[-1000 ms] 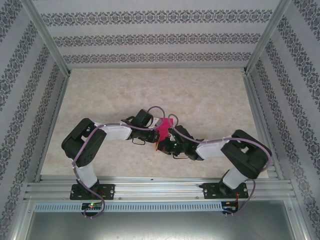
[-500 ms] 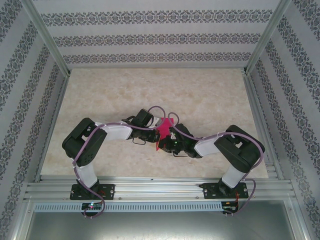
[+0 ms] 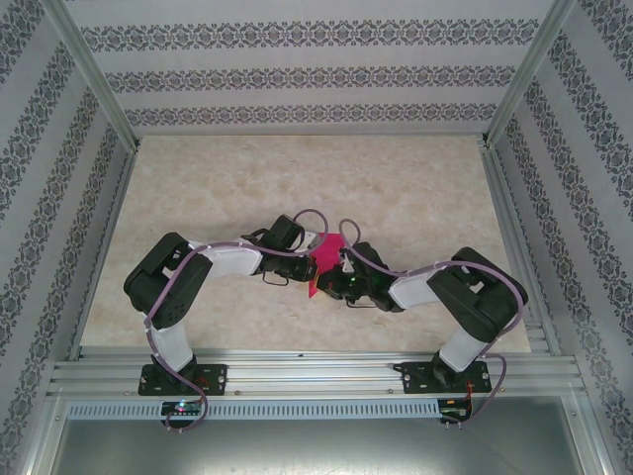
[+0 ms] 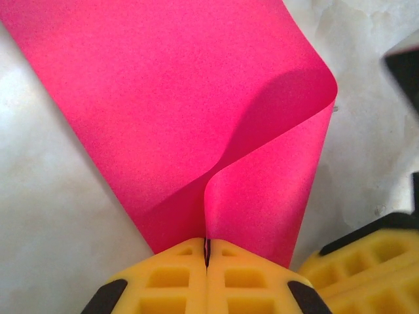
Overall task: Fold a paper plane with a square sheet of paper (pick it up from the middle)
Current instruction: Third fold the triangle at the center of the table.
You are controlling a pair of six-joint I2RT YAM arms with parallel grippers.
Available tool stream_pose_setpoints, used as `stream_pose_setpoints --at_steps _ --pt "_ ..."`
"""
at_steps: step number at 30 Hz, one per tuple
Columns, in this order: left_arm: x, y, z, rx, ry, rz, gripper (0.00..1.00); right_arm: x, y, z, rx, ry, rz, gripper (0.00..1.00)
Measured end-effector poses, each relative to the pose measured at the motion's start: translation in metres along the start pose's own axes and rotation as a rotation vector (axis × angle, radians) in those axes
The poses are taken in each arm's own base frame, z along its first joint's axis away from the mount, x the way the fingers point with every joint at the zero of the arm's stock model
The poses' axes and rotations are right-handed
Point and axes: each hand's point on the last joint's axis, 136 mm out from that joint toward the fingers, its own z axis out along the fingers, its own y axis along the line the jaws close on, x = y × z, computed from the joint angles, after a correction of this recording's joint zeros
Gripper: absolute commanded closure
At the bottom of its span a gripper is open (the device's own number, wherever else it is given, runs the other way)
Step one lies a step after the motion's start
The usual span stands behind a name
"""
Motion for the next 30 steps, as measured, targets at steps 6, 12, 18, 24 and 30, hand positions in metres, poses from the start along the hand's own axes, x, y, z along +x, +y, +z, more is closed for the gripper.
stream_pose_setpoints --at_steps 6,12,18,24,30 --pt "0.0 0.0 0.0 -0.001 0.002 0.002 0.99 -0.02 0.004 -0.008 -0.024 -0.041 0.009 1.0" --pt "-0.001 0.0 0.001 -0.001 0.004 0.002 0.98 -0.019 -0.012 0.003 0.008 -0.015 0.033 1.0" --pt "-0.002 0.0 0.001 -0.002 0.005 0.006 0.99 -0.019 -0.015 0.005 0.008 -0.006 0.038 0.99" --pt "-0.002 0.0 0.001 -0.003 0.005 0.009 0.99 -0.026 -0.005 -0.008 -0.006 -0.025 0.018 0.99" --pt "-0.002 0.0 0.0 -0.005 0.01 0.011 0.99 -0.053 0.004 -0.021 -0.016 -0.073 -0.012 0.99"
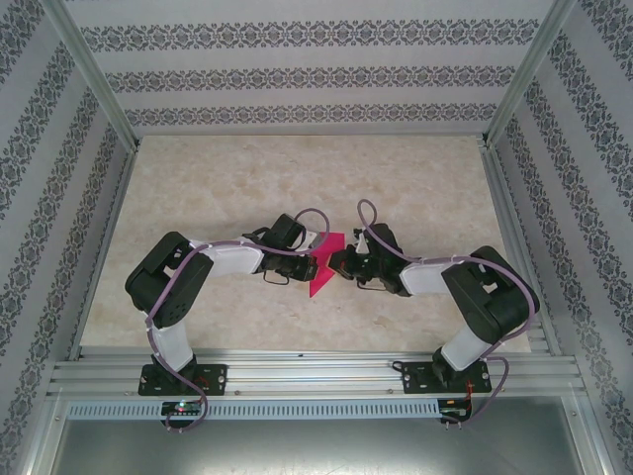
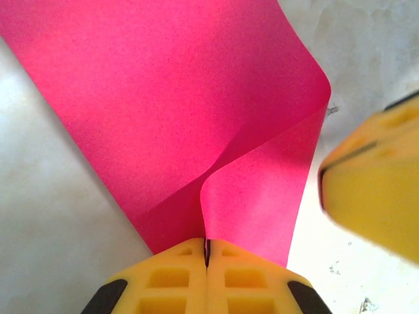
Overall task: Fold a paper plane with a square sheet of paper (pick it up from the middle)
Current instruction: Third fold the triangle at the center of the table.
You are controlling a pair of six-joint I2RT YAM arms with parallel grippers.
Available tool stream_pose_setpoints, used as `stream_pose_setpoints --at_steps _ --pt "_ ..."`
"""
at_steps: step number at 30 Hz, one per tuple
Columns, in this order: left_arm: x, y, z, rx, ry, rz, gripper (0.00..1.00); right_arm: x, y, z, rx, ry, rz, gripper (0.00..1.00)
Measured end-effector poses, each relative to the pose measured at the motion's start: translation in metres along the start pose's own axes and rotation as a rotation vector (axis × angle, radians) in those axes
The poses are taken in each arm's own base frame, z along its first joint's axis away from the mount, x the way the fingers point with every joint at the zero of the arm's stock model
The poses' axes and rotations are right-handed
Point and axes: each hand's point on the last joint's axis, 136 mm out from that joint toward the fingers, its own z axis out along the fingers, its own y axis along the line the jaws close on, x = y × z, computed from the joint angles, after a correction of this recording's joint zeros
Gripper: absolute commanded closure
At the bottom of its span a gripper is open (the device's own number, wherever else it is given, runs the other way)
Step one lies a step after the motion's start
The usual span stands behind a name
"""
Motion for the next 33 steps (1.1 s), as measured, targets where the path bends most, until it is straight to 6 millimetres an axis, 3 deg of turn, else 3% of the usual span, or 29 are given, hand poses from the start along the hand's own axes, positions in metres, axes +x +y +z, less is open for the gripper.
stream_pose_setpoints --at_steps 9,16,21,24,33 --pt "0.0 0.0 0.0 -0.001 0.003 -0.001 1.0 0.006 -0.032 0.013 0.072 0.052 0.024 0.99" --pt "0.0 0.0 0.0 -0.002 0.006 0.001 1.0 0.0 -0.024 0.006 0.044 0.053 0.036 0.99" --pt "0.0 0.0 0.0 -0.002 0.006 0.001 1.0 -0.017 -0.003 -0.013 0.017 0.007 -0.006 0.99" --pt "0.0 0.0 0.0 -0.002 0.006 0.001 1.0 -0.025 0.0 -0.015 0.019 -0.003 -0.021 0.99" --pt "0.0 0.0 0.0 -0.002 0.006 0.001 1.0 -0.015 -0.036 0.0 0.106 0.051 0.023 0.99"
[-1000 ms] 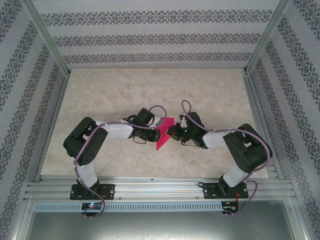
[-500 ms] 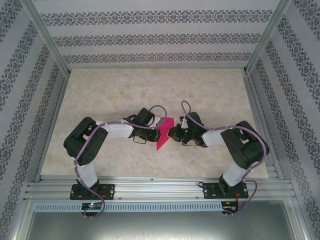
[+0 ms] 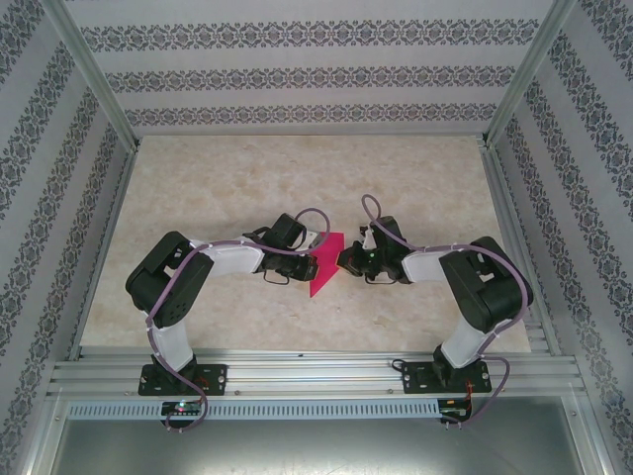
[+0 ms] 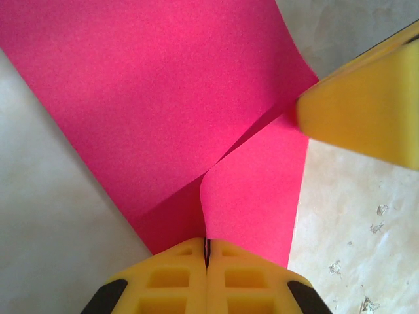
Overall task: Fold a paper plane with a square sheet of paper (pick it up from the middle)
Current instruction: Third fold the triangle at the center of the table.
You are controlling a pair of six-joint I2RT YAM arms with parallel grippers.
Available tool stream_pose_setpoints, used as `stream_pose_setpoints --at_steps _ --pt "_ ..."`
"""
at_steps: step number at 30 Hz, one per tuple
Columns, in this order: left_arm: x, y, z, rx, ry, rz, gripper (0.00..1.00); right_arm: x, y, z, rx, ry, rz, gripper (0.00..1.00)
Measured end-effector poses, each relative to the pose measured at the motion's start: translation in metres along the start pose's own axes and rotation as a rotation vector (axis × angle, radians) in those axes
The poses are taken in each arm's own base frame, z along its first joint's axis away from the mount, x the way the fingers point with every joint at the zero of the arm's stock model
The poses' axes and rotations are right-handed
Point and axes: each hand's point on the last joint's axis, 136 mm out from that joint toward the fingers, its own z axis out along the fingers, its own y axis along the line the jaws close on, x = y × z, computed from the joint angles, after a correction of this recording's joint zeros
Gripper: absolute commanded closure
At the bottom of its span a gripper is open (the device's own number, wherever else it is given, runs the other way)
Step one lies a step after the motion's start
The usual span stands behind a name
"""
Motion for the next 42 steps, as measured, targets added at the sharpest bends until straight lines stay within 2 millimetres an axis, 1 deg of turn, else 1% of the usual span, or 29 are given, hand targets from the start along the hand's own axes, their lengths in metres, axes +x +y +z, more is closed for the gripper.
stream_pose_setpoints --at_steps 1,6,9,11,14,16,18,23,31,34,38,40,42 --pt "0.0 0.0 0.0 0.0 0.0 0.0 1.0 0.001 -0.005 0.002 0.011 0.006 0.007 0.99" --pt "0.0 0.0 0.0 0.0 0.0 0.0 1.0 -0.001 -0.004 0.002 0.005 0.005 0.01 0.99" --pt "0.0 0.0 0.0 0.0 0.0 0.0 1.0 0.0 -0.001 -0.003 0.01 0.006 0.012 0.99" --pt "0.0 0.0 0.0 0.0 0.0 0.0 1.0 -0.005 0.005 -0.007 0.004 -0.003 0.006 0.99" --pt "0.0 0.0 0.0 0.0 0.0 0.001 1.0 -0.018 0.016 -0.011 -0.018 -0.027 -0.011 0.99" --pt "0.0 0.0 0.0 0.0 0.0 0.001 1.0 -0.023 0.018 -0.012 -0.024 -0.037 -0.014 0.99" --pt "0.0 0.0 0.0 0.0 0.0 0.001 1.0 -0.024 0.015 -0.01 -0.018 -0.034 -0.011 1.0" --pt "0.0 0.0 0.0 -0.004 0.002 0.002 1.0 -0.019 -0.007 0.002 0.022 0.001 0.028 0.99" --pt "0.0 0.0 -0.001 -0.005 0.004 0.002 1.0 -0.02 -0.006 0.001 0.019 -0.001 0.026 0.98" --pt "0.0 0.0 -0.001 -0.005 0.005 0.001 1.0 -0.019 0.0 -0.003 0.016 0.0 0.025 0.98" --pt "0.0 0.0 -0.001 -0.006 0.008 0.0 1.0 -0.029 0.021 -0.005 -0.026 -0.012 -0.006 0.98" --pt "0.0 0.0 -0.001 -0.007 0.009 0.0 0.99 -0.03 0.026 -0.004 -0.038 -0.013 -0.017 0.98" --pt "-0.001 0.0 -0.001 -0.008 0.01 -0.001 0.99 -0.028 0.027 -0.002 -0.04 -0.005 -0.02 0.98"
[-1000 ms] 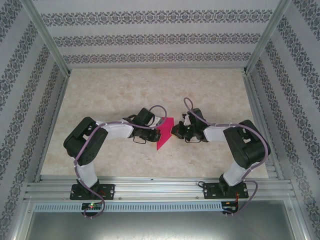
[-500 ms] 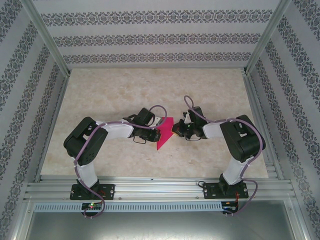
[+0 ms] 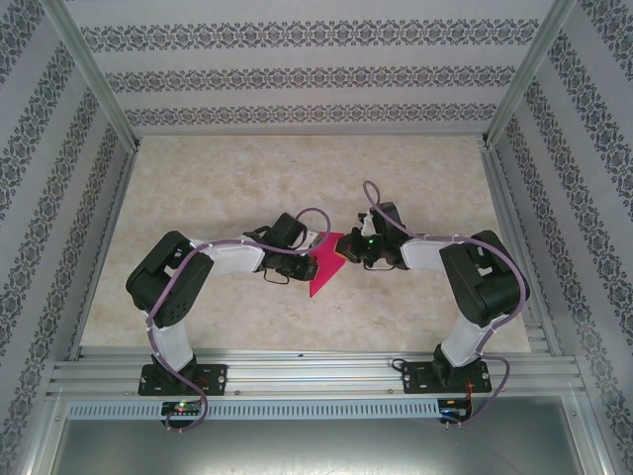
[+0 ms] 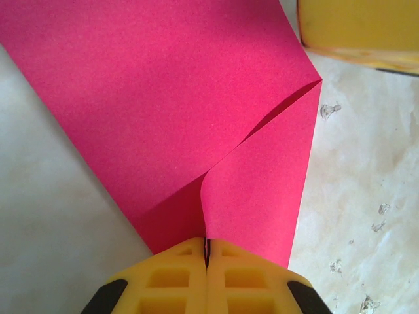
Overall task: Fold a paper plane with a square sheet of paper (pick it up from the middle)
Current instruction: Third fold the triangle at the center of the table.
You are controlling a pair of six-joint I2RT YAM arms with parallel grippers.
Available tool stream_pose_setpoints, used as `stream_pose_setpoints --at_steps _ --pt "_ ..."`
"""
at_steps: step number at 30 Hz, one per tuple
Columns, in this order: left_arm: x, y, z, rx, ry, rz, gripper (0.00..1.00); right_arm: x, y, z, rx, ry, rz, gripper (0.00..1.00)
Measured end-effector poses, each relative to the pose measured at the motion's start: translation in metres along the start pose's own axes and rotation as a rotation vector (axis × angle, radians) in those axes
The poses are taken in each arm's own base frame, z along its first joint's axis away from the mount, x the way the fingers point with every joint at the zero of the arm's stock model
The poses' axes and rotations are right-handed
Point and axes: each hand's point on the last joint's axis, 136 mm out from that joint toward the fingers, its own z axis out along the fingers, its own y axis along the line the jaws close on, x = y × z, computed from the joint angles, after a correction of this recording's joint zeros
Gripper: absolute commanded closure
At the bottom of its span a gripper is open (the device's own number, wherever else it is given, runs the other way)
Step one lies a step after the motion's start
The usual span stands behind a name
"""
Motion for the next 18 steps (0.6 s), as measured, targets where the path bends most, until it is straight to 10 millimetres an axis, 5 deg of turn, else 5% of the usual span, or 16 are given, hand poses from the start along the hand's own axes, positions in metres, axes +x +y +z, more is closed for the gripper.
stream_pose_setpoints --at_steps 6,18 --pt "0.001 0.001 -0.001 -0.009 0.008 -0.002 0.99 0.005 -0.021 0.016 0.053 0.04 0.034 0.98" --pt "-0.001 0.003 -0.004 -0.038 0.023 0.01 0.99 0.004 -0.022 0.019 0.067 0.06 0.003 0.99"
